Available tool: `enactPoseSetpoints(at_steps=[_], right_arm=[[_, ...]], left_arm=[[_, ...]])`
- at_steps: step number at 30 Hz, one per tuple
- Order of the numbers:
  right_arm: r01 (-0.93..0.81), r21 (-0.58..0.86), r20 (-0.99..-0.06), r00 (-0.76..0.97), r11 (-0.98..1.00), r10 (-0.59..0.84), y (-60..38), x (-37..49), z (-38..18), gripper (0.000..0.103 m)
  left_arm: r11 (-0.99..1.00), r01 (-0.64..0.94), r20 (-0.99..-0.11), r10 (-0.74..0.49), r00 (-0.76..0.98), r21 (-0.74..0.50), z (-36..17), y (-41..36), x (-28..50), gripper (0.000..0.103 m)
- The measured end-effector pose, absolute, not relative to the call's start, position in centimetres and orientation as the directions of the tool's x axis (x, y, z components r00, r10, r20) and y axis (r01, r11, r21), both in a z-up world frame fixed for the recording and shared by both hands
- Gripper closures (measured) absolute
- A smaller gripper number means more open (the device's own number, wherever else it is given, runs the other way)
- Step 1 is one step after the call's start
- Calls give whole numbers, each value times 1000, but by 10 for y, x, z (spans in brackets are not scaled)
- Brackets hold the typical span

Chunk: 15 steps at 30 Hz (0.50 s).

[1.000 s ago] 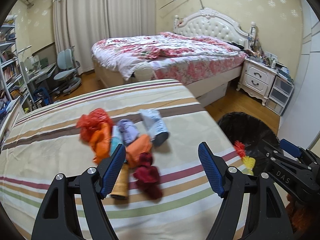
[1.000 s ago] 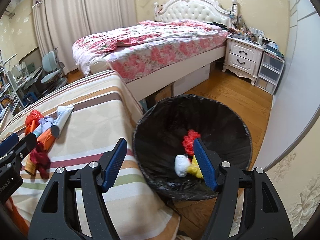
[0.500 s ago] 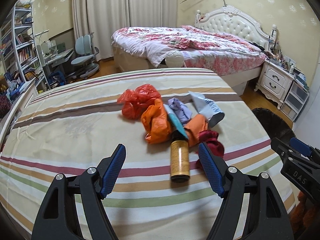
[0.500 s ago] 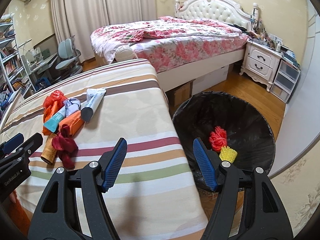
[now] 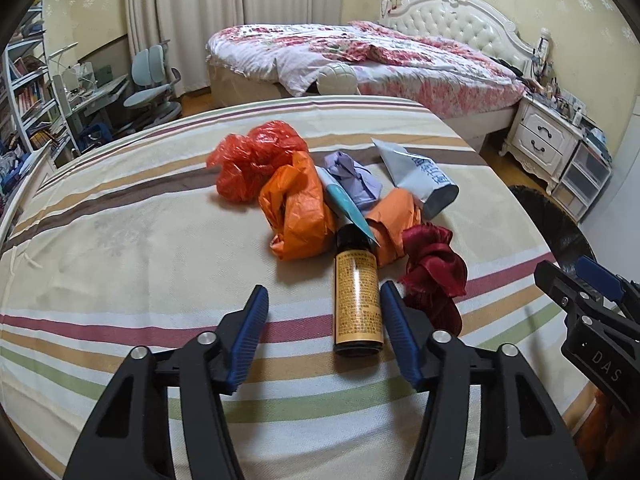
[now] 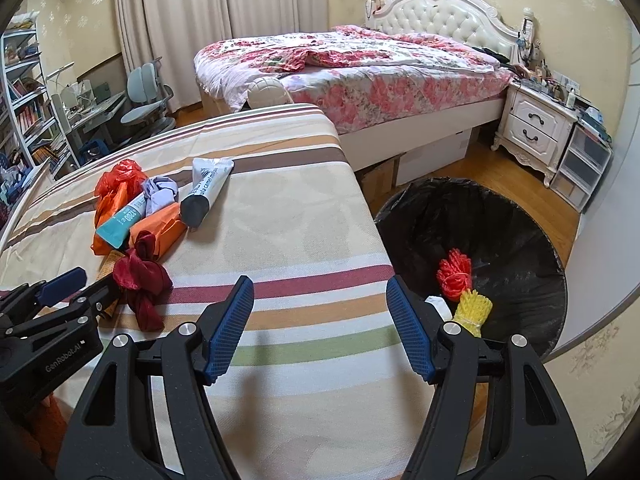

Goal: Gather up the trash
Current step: 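Grasp the gold bottle with the left tool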

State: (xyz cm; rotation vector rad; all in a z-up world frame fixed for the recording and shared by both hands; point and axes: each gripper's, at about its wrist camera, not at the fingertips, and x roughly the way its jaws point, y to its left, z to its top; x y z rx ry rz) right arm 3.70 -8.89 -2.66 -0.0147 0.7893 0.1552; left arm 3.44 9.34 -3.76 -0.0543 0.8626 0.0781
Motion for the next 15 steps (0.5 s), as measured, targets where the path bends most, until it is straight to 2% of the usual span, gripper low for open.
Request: enactPoseSetpoints(at_steps=[2, 5, 15], right_arm=[[-148, 44, -709, 692, 988, 135, -88, 36, -27, 36], [-155, 42, -710, 691, 987, 138, -85, 35, -27, 36], [-180, 35, -709, 688, 983, 151, -75, 30, -25, 36]], left_arm=[[997, -76, -765, 30, 643, -25, -39, 93, 34, 61], [997, -65, -765, 19, 644, -30, -39, 93, 32, 73], [997, -37, -760, -24, 649, -63, -36, 98, 10, 77]])
